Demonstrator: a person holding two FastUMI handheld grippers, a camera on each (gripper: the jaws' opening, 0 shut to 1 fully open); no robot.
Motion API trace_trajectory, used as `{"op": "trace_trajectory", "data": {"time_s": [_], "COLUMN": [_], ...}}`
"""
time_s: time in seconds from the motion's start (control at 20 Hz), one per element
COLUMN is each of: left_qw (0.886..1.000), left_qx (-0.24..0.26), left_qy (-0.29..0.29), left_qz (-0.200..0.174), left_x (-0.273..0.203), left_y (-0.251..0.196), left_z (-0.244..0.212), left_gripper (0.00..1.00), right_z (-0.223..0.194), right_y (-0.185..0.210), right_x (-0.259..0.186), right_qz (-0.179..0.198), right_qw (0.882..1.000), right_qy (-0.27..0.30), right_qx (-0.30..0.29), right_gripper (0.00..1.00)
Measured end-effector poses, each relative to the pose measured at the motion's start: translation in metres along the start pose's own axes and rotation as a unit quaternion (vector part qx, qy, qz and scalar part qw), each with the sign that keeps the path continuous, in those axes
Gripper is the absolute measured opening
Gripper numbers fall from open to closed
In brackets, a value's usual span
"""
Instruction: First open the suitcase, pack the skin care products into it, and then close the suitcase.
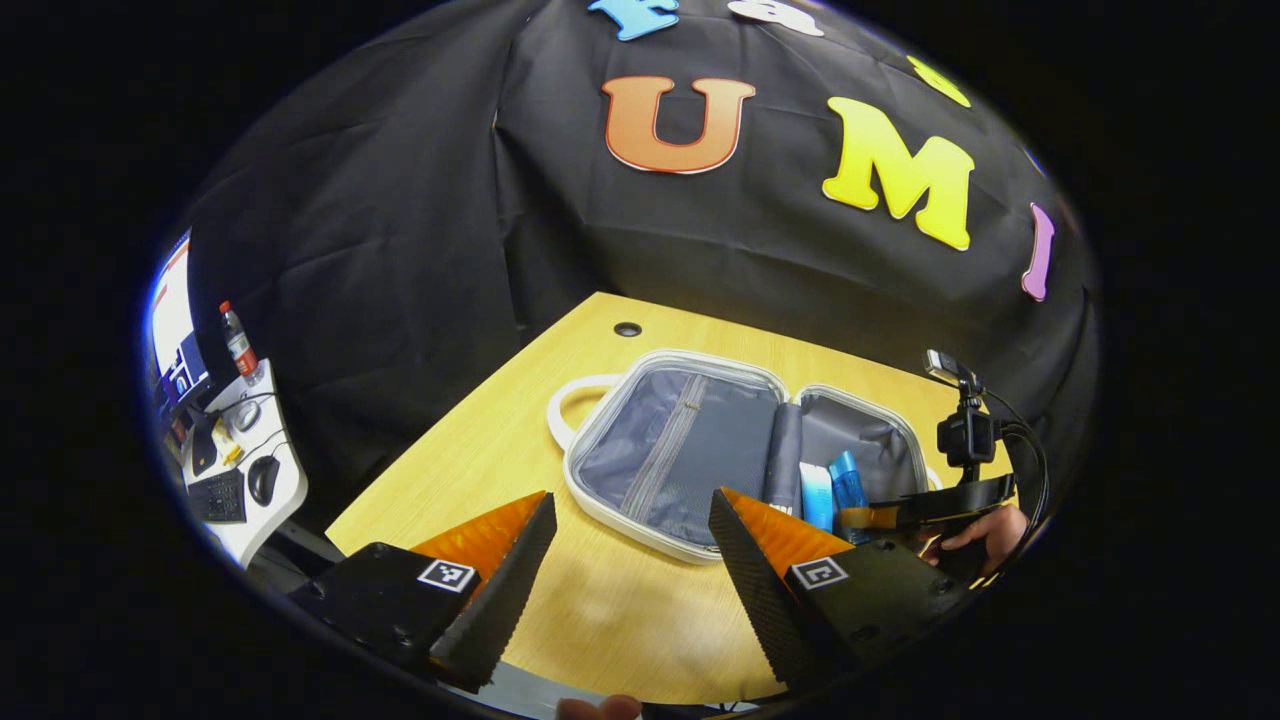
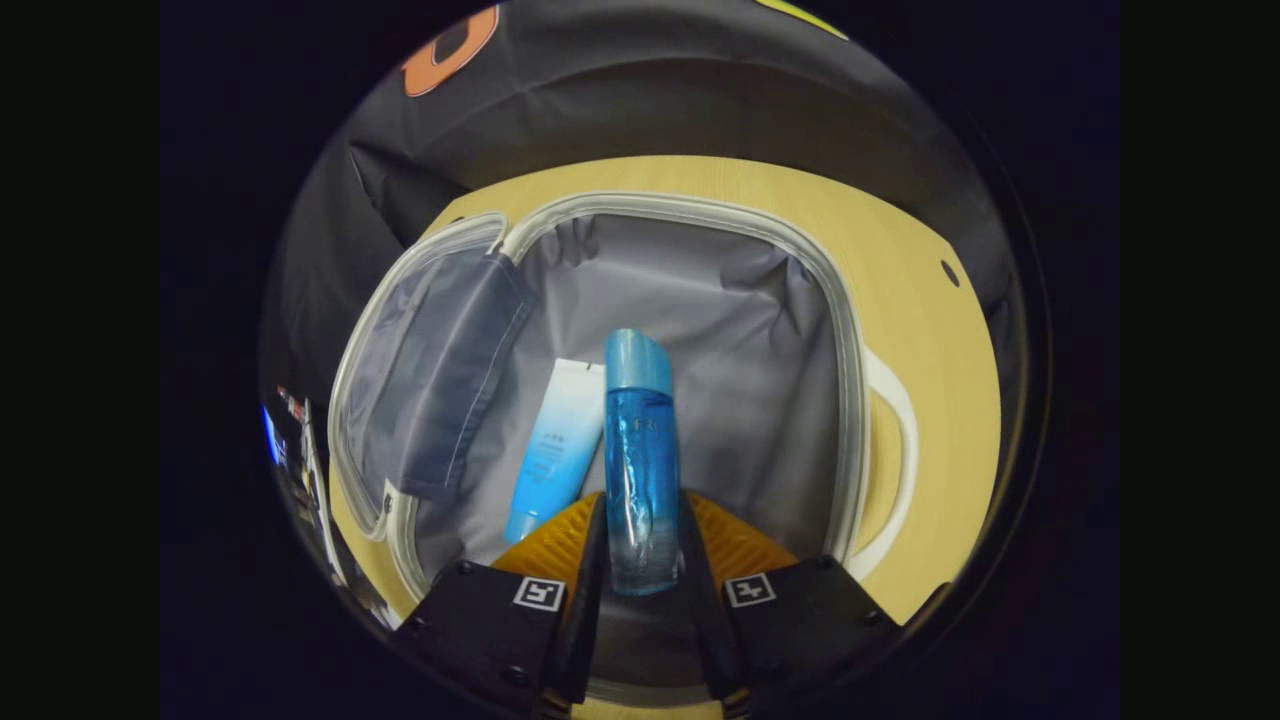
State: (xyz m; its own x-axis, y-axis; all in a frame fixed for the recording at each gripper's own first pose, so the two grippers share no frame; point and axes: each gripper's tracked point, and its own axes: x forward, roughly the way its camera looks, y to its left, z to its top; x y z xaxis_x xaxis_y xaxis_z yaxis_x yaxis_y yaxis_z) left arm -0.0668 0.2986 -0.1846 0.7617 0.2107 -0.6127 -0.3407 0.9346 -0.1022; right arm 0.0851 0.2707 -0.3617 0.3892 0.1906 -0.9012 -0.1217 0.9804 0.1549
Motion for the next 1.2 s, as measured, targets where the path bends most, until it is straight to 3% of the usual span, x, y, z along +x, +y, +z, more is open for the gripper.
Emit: {"op": "trace_trajectory", "data": {"time_s": [0.1, 0.15, 0.3, 0.35, 0.45, 0.6, 0.7, 0.85, 1.0, 1.1, 1.2], "left_qw": [1.000, 1.000, 0.999, 0.998, 0.997, 0.996, 0.991, 0.986, 0.974, 0.961, 0.946], "left_qx": [0.007, 0.007, -0.001, -0.006, -0.010, -0.014, -0.040, -0.077, -0.134, -0.188, -0.238], "left_qy": [-0.006, -0.008, -0.015, -0.017, -0.018, -0.030, -0.033, -0.029, -0.022, -0.009, 0.010], "left_qz": [-0.005, -0.008, -0.045, -0.058, -0.072, -0.088, -0.123, -0.143, -0.179, -0.202, -0.218], "left_x": [-0.001, -0.001, 0.002, 0.003, 0.008, 0.019, 0.030, 0.058, 0.100, 0.134, 0.166], "left_y": [0.002, 0.002, -0.004, -0.004, 0.007, 0.031, 0.034, 0.057, 0.078, 0.087, 0.086], "left_z": [0.002, 0.004, 0.008, 0.011, 0.014, 0.024, 0.027, 0.029, 0.031, 0.029, 0.026], "left_gripper": [0.98, 0.98, 0.98, 0.98, 0.98, 0.98, 0.99, 0.99, 0.98, 0.98, 0.96], "right_z": [0.001, 0.003, 0.011, 0.016, 0.026, 0.039, 0.042, 0.039, 0.041, 0.041, 0.031], "right_y": [0.003, 0.000, 0.000, 0.000, -0.001, -0.005, -0.002, -0.004, -0.012, -0.006, 0.003], "right_x": [-0.012, -0.020, -0.047, -0.059, -0.086, -0.128, -0.152, -0.176, -0.189, -0.196, -0.197], "right_qz": [0.009, 0.005, 0.010, 0.013, 0.017, 0.019, 0.031, 0.037, 0.019, 0.012, 0.016], "right_qw": [1.000, 1.000, 0.998, 0.996, 0.991, 0.978, 0.968, 0.960, 0.951, 0.936, 0.931], "right_qy": [-0.012, -0.021, -0.057, -0.074, -0.110, -0.170, -0.201, -0.220, -0.234, -0.247, -0.238], "right_qx": [-0.006, -0.013, -0.035, -0.043, -0.069, -0.119, -0.148, -0.170, -0.201, -0.250, -0.275], "right_gripper": [0.42, 0.52, 0.69, 0.65, 0.75, 0.77, 0.78, 0.83, 0.83, 0.80, 0.81]}}
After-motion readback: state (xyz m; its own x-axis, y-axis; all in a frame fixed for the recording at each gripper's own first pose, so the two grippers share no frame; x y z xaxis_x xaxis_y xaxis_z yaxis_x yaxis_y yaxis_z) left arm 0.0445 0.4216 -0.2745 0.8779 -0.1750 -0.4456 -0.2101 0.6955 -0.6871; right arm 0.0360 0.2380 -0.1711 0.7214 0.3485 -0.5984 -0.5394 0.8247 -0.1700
